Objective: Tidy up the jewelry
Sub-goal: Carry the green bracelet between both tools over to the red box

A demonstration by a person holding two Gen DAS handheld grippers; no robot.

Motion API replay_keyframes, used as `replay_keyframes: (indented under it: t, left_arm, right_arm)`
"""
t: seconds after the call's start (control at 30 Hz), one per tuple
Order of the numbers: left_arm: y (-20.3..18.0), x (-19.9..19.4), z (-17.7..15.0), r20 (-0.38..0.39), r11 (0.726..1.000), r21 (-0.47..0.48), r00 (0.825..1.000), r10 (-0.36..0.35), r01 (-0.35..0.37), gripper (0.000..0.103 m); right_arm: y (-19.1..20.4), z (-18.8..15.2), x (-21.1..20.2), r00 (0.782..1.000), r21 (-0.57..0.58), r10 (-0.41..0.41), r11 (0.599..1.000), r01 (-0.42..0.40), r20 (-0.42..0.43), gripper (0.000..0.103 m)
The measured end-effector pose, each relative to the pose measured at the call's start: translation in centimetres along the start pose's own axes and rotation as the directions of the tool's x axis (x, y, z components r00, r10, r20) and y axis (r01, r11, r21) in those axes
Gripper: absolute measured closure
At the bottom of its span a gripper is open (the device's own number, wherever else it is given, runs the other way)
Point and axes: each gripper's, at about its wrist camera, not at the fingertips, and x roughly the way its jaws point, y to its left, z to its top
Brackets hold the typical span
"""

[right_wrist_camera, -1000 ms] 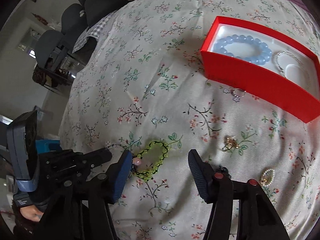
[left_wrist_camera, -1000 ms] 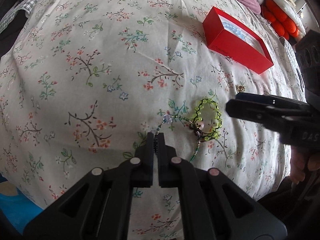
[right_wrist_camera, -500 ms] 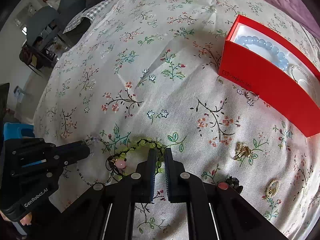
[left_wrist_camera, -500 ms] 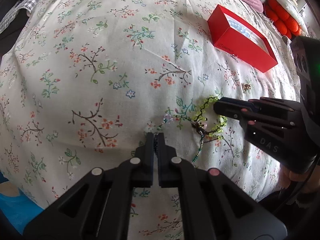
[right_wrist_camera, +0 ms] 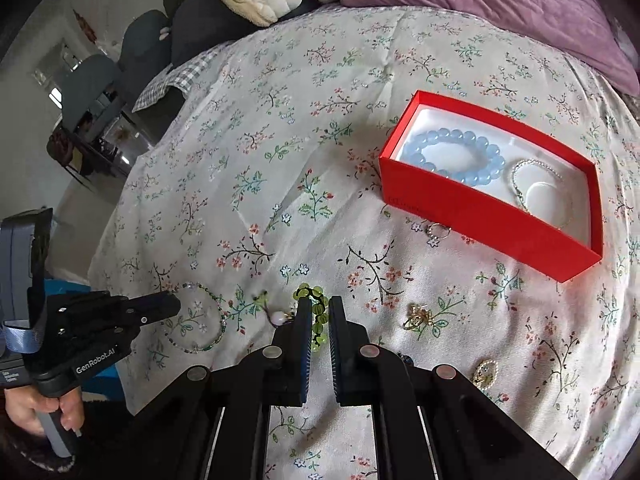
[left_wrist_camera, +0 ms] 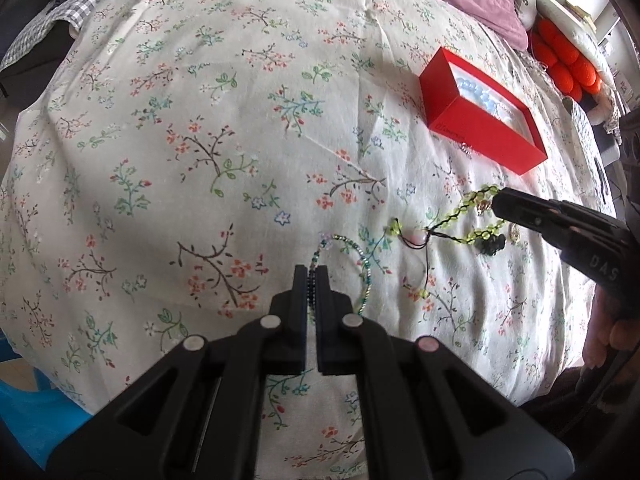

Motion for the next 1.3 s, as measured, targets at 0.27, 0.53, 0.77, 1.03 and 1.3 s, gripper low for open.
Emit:
replay_keyframes:
  t: [0.27,0.53,0.77,1.03,1.3]
  left_arm:
    - [-1.2,-1.7,1.5,0.054,1.0,0.002,0.998,-0.027,0.027,0.099]
    - [-3.1,-3.3,3.3,0.103,0.998,-0.005,0.992,-0.067,0.067,0.099]
    - [-5.2,-4.0,5.6,0.153,0.991,-0.037,0.981,-0.122,0.129,0.099]
    - [-9.7,-3.6,7.9,0.193,0.98,-0.027,0.963,-0.189,0.198,0.099]
    - [-13.4,-2.0,9.4,0.22,0.96,-0.018,0.938,-0.267,0.278,0.099]
  right_arm:
    - [-0.8,1.0,-4.1,0.995,0.024,0.039,0.999,-0.041,0.092,0.095]
    - [-2.5,2.1,-7.7,0.981,0.058,0.056,0.996,-0.067,0.184,0.095]
    - [-4.5,3.1,-10.1,0.964,0.095,0.051,0.992,-0.078,0.261,0.095]
    - [-6.9,3.5,-11.7,0.947,0.154,0.012,0.986,-0.065,0.321,0.095]
    - [-9.3,3.5,-12.9,0.925,0.21,-0.01,0.975,-0.076,0.38,0.095]
